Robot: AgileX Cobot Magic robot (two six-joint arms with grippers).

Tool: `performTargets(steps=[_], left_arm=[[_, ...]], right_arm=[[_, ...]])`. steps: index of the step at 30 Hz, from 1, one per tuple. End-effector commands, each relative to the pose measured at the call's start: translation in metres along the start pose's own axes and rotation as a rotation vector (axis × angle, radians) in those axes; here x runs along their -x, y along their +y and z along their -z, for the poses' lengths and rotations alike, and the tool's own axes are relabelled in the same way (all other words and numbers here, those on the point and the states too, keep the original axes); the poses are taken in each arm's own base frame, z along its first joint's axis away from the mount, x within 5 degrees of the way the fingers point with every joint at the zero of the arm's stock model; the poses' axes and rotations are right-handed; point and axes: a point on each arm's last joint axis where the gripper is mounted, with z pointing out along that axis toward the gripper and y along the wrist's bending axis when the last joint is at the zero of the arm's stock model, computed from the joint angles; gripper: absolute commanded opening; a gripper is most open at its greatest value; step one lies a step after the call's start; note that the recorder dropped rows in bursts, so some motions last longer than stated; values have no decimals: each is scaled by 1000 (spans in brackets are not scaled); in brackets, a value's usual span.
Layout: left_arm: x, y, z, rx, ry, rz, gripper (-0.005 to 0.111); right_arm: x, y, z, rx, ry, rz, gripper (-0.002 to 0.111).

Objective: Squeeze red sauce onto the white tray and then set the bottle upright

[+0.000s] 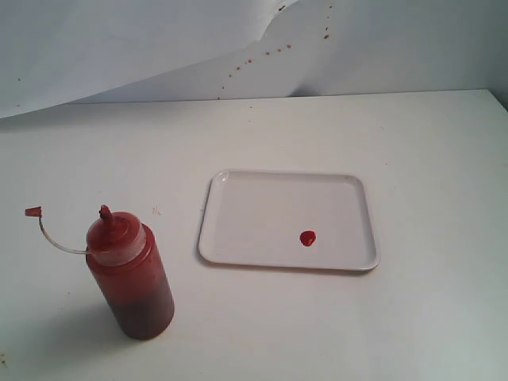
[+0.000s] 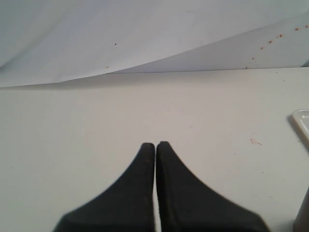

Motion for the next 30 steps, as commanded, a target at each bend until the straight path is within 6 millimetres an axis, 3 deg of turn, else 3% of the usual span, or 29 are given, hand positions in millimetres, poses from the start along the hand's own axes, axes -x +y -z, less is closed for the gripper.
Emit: performTargets(steps=[1, 5, 8, 12, 16, 25, 30], left_arm=[[2, 0, 1, 0, -16, 1, 2], [2, 0, 1, 0, -16, 1, 2], [2, 0, 1, 0, -16, -1, 2], [2, 0, 1, 0, -16, -1, 2], [2, 0, 1, 0, -16, -1, 2], [2, 0, 1, 0, -16, 3, 2], [2, 0, 1, 0, -16, 3, 2]], right_arm=[[-31, -16, 23, -204, 466, 72, 0], [-32, -17, 40, -229, 603, 135, 0], [-37, -14, 58, -225, 610, 159, 0], [-56, -6, 92, -208, 552, 154, 0], [-76, 0, 117, -217, 423, 40, 0], [-113, 1, 146, -261, 463, -46, 0], [-114, 3, 152, -250, 492, -12, 0]])
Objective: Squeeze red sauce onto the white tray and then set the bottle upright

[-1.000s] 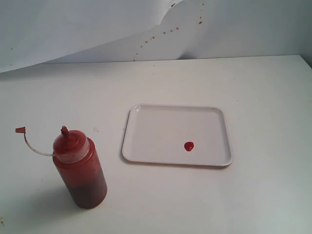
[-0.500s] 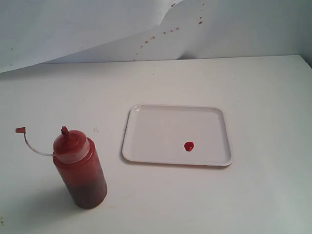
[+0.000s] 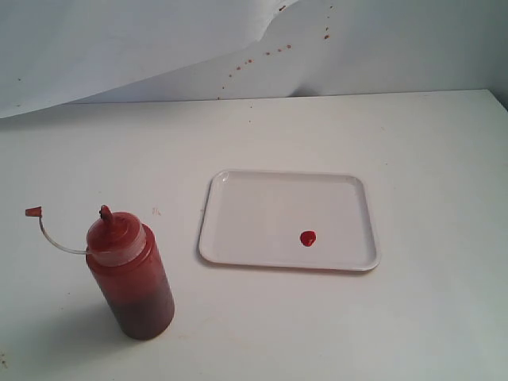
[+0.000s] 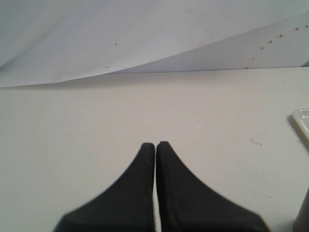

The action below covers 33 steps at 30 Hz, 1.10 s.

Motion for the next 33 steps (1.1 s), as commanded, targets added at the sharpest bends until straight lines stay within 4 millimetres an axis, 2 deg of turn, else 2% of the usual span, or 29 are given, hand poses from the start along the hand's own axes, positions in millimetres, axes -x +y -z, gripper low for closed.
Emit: performTargets(steps=[1, 12, 20, 28, 33], left_arm=[[2, 0, 1, 0, -16, 3, 2], [2, 0, 1, 0, -16, -1, 2], [2, 0, 1, 0, -16, 4, 2], [2, 0, 1, 0, -16, -2, 2], [2, 0, 1, 0, -16, -1, 2]], right_arm=[[-6, -1, 5, -10, 40, 32, 0], [-29, -3, 13, -16, 285, 94, 0], [-34, -2, 17, 3, 345, 150, 0], [-34, 4, 23, 127, 314, 165, 0], [-34, 4, 23, 127, 317, 165, 0]])
